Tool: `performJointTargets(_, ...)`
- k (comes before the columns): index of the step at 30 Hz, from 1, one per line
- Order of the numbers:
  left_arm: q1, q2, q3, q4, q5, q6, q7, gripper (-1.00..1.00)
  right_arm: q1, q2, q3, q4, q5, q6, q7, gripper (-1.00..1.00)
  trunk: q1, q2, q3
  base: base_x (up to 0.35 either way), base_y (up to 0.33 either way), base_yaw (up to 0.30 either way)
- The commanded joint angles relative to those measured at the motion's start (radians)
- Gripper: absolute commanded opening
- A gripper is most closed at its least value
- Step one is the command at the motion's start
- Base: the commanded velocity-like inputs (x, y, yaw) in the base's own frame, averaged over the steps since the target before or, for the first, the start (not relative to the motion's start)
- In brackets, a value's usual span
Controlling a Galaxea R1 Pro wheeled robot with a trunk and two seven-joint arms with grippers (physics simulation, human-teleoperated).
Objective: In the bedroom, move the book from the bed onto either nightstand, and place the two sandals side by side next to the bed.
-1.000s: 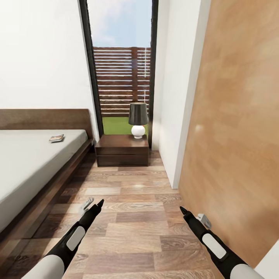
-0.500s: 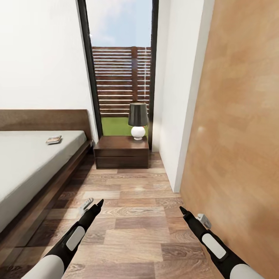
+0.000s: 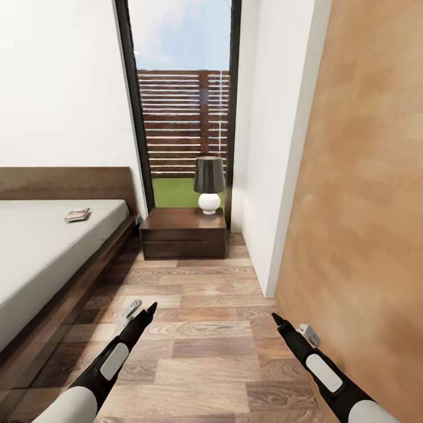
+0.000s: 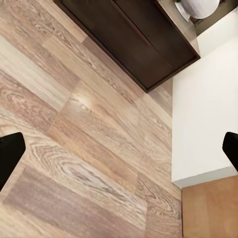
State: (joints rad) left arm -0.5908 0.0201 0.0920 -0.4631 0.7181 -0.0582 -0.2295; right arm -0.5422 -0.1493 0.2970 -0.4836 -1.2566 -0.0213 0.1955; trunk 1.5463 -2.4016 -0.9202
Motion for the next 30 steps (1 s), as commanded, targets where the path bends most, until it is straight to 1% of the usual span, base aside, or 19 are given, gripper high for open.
performJointTargets(1, -0.001, 0.000, 0.002, 0.001, 0.009, 0.000, -0.007, 1.00, -0.001, -0.001, 0.007, 0.000, -0.010, -0.002, 0.002, 1.00, 0.000, 0.000, -0.001, 0.153, 0.000, 0.000)
performJointTargets(30, -0.001, 0.000, 0.000, 0.003, 0.008, 0.000, -0.007, 1.00, -0.001, -0.001, 0.009, 0.000, -0.010, -0.004, 0.002, 1.00, 0.000, 0.000, -0.001, 0.153, 0.000, 0.000)
